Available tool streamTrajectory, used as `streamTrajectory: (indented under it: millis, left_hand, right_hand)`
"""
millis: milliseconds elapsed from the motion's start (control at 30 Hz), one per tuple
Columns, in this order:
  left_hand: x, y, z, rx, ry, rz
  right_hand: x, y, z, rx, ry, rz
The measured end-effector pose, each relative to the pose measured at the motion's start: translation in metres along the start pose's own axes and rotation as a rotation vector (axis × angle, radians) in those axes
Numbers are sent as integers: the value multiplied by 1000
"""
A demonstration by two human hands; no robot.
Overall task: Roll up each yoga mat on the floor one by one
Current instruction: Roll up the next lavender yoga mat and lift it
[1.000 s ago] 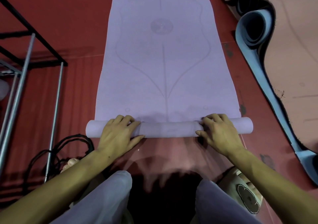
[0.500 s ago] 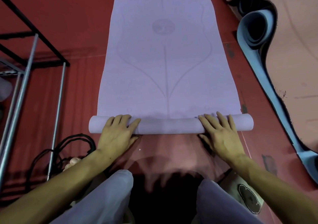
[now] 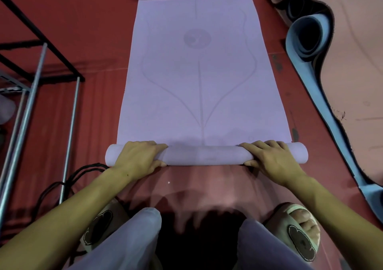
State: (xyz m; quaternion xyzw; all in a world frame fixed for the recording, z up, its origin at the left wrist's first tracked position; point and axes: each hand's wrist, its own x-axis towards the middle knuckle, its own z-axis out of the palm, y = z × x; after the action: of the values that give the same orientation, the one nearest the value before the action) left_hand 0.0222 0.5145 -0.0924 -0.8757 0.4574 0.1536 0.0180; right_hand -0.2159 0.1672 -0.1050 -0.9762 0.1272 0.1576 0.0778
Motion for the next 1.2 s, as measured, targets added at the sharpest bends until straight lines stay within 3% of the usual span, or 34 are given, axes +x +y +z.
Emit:
streamTrajectory:
  millis: [233, 433, 600, 733, 833, 1000, 1200]
  left_hand:
    - [-5, -10, -10, -49, -288, 30]
    - [5, -12, -13, -57, -351, -6]
    - [-2, -14, -5, -141, -289, -90]
    - [0, -10, -8, -151, -89, -144]
    - [2, -5, -8, -142, -43, -97]
    - [-2, 3, 0, -144, 151, -68]
    - [-1, 9, -2, -29, 145, -51]
  right_hand:
    - [-11, -6, -9, 70, -298, -35]
    - [-1, -9, -9, 199, -358, 48]
    - [5, -16, -16, 311, -228, 148]
    - [0, -27, -20, 173, -31, 151]
    - [1, -32, -21, 40, -2, 130]
    - [2, -29, -13, 63, 179, 139]
    - [-5, -36, 8, 17, 388, 106]
